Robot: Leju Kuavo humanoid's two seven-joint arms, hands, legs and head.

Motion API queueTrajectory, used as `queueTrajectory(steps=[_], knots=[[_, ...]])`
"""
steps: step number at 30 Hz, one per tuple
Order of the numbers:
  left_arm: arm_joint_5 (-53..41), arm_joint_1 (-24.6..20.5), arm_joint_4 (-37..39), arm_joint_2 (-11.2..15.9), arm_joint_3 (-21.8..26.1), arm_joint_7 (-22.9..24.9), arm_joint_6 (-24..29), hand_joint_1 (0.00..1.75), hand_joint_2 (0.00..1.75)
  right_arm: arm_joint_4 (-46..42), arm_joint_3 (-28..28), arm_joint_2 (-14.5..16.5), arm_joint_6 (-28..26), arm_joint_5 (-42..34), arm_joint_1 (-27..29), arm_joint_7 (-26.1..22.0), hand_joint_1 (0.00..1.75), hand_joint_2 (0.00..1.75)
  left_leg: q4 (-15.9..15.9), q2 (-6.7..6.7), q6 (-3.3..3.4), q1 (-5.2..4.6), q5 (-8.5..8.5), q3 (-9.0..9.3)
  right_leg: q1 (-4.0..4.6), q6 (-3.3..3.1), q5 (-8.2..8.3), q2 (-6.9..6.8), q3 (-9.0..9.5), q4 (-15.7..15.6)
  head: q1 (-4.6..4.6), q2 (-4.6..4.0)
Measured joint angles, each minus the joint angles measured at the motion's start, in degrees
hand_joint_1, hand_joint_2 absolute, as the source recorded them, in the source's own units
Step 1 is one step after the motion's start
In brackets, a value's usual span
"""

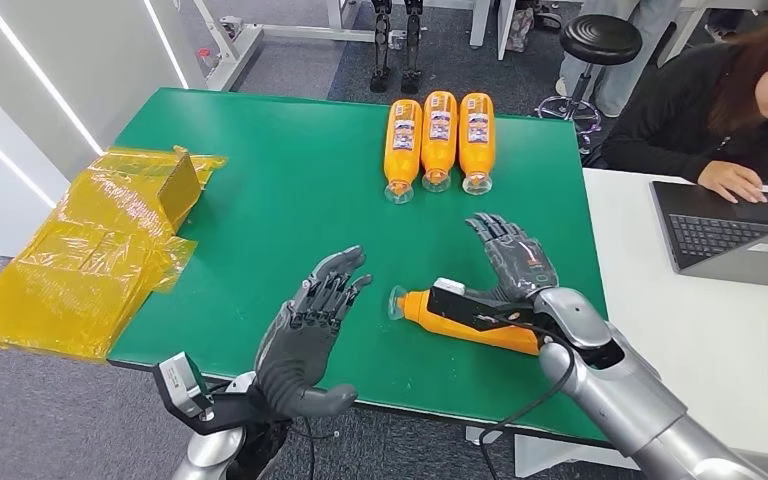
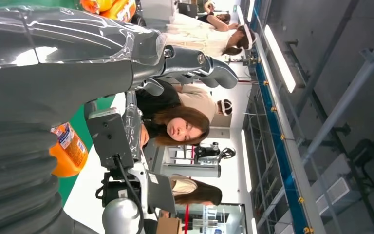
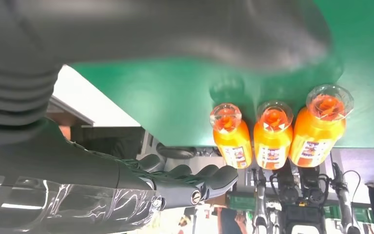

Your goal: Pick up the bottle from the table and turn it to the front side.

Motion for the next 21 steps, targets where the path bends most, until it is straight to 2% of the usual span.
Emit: queueTrajectory(steps=[5,8,15,21], knots=[[-0.02,-0.63,0.79,-0.28,0.01,-0.04,-0.4,0.0,1.75,0.24,0.42,-0.35,-0.29,-0.55,0.0,0.31,0.0,1.75,0.01,0.0,0.0,0.0,0.0,0.0,0.0,0.0,0.0,0.0,0.0,0.0,-0.01,0.0],[0.02,-0.92,1.27,-0.34,0.01,-0.07,-0.57,0.0,1.75,0.46,0.63,-0.68,1.74,-2.2,-0.03,0.52,0.0,1.75,0.01,0.0,0.0,0.0,0.0,0.0,0.0,0.0,0.0,0.0,0.0,0.0,-0.01,0.0],[0.07,-1.68,2.32,-0.4,0.01,-0.41,-1.51,0.0,1.75,1.8,1.01,-1.29,12.18,-10.47,-0.73,0.69,0.0,1.75,0.01,0.0,0.0,0.0,0.0,-0.01,0.0,0.0,0.0,0.0,0.01,0.0,-0.01,0.0],[-0.05,-1.86,2.43,-0.67,0.01,-0.04,-2.06,0.0,1.75,6.0,2.48,-1.71,21.52,-17.82,-4.99,0.59,0.0,1.75,0.02,0.0,0.01,0.0,0.01,-0.01,0.0,0.02,0.02,0.0,0.01,0.01,0.0,0.0]])
